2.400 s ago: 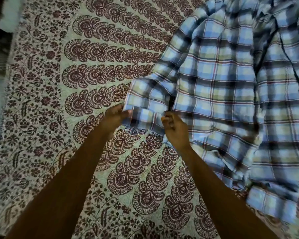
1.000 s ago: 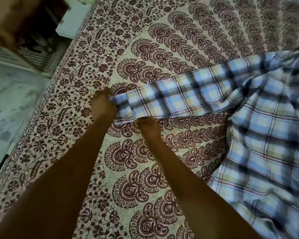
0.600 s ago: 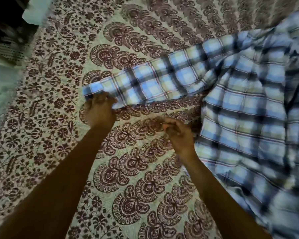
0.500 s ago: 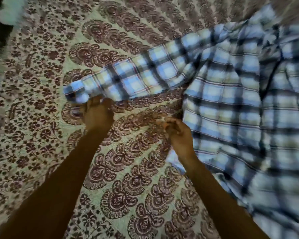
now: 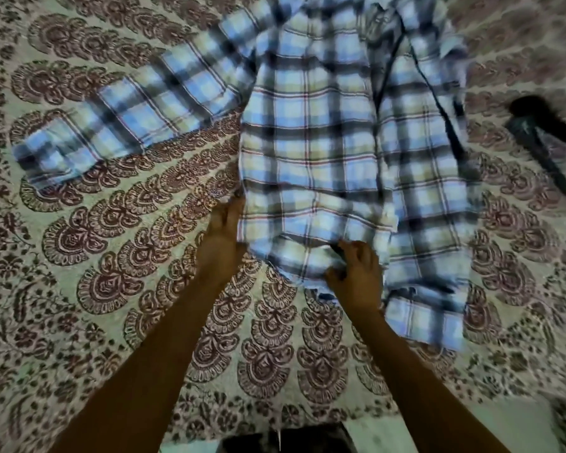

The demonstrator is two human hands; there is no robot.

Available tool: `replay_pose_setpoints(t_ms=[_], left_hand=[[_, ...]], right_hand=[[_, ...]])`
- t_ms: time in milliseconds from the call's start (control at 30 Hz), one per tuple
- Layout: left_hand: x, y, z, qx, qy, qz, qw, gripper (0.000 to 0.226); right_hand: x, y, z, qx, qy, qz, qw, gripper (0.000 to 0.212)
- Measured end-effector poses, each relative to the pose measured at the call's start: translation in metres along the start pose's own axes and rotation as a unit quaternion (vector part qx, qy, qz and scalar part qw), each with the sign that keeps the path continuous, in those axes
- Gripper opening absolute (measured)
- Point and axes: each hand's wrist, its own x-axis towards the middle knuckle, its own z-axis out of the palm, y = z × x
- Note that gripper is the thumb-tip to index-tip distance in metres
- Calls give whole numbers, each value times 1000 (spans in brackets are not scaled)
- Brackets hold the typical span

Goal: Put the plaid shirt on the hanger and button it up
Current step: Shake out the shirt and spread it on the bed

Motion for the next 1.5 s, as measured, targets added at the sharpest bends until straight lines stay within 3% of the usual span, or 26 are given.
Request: replay_pose_setpoints(t_ms=[100,167,233,300,400,500,567,667,833,1000,1200,1367,1500], left_hand=[[4,5,-1,92,62,43,993,75],[3,7,-9,58,105,51,991,53],[-5,9,-20,-6,152,49,987,35],[-15,-2,-32,-74,204,-2,976,37],[-25,-42,-47,-100,251,-139,953,36],[-29,-66,-56,-36,182,-247,951,27],[-33,-66,-56,5,148,-222,964,34],[-35,-63,-49,78,111,-113,984,41],[-23,-60,-41,111,121,-164,973,41],[-8,-68,-50,113,88,-146,979,36],[-14,-77,-65,81,61,-58,993,24],[-57,-74,-60,83,-34,73,993,9],[-79,-74,-52,140,-22,79,987,13]], right_hand=[[0,2,-2,-23,7,-2,1000,42],[4,-1,-6,-59,21,-1,998,31],[2,3,-10,-24,52,7,998,16],[-2,8,-14,40,68,-22,997,17],[-8,16,-11,17,17,-129,991,14],[-12,13,-5,-3,-74,-141,987,39],[-15,6,-3,-17,-70,-149,986,56],[-13,-9,-2,-44,-56,-182,981,65],[5,-29,-2,-128,-200,-173,956,86],[27,-44,-7,-174,-174,-208,947,51],[31,-54,-24,-248,-212,-231,917,33],[20,-43,-47,-382,-312,-210,844,24],[13,-38,-44,-356,-372,-189,836,23]])
